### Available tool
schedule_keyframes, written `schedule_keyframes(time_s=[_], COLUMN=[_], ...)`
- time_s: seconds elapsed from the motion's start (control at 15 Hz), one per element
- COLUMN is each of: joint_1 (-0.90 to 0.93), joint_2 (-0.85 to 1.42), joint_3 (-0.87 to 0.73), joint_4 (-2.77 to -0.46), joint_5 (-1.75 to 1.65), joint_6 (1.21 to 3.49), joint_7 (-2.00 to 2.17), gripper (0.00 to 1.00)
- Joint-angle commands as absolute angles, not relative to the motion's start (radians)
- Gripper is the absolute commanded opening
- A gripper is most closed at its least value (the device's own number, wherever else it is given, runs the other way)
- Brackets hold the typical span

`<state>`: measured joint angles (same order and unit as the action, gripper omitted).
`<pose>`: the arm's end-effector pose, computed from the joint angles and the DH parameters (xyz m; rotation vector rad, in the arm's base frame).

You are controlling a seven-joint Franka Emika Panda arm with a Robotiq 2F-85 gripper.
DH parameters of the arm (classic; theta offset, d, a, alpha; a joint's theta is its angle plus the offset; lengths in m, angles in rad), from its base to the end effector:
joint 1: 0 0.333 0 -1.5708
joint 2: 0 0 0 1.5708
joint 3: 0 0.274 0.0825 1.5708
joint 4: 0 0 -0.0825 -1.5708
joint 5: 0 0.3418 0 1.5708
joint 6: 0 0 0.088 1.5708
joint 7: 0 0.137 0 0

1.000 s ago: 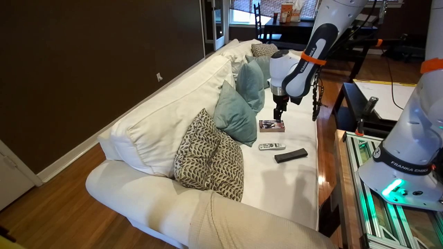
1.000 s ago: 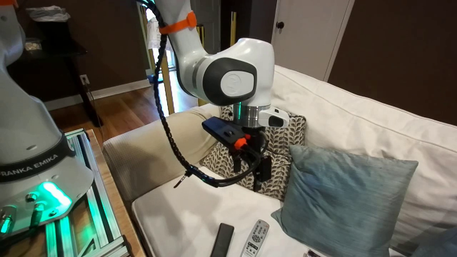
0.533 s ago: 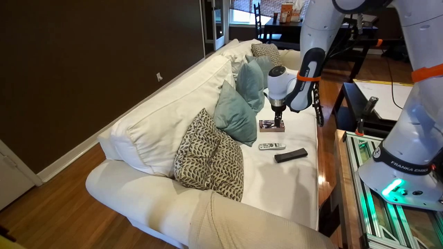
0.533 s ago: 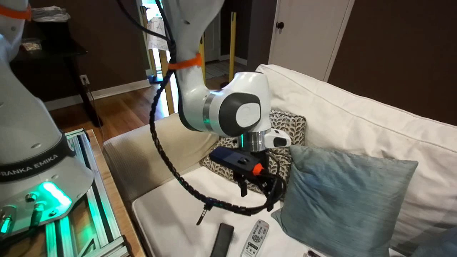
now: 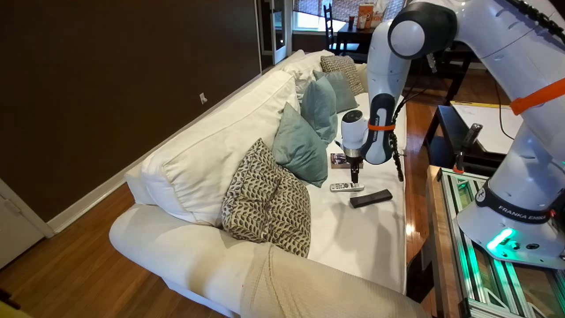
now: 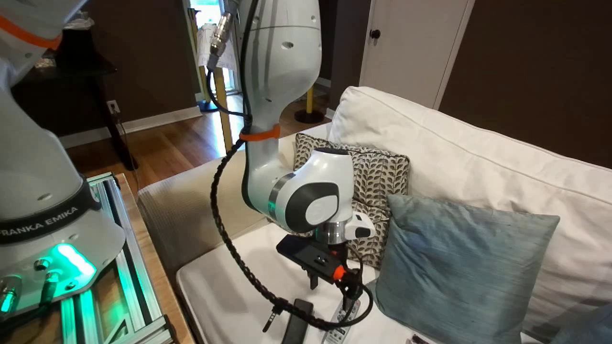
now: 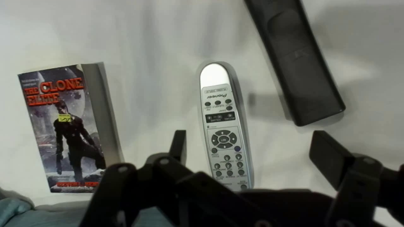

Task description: Put the grey remote control on the left armrest of the chair.

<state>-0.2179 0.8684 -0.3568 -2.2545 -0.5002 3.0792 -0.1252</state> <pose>0.3658 -0.2426 -0.0176 2.8672 0.2441 -0.2280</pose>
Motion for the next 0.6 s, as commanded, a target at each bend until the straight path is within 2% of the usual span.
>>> schedule_keyframes(time_s=[0.0,0.53], joint_1=[-0.258,-0.373], joint_2=[0.980,1.090], joint_3=[-0.333,-0.263], joint_4=[-2.157,-2.009], joint_5=[-0.425,-0.395], joint_6=[3.078,3.037], joint_7=[-0.212,-0.332], gripper=[1.00,1.00])
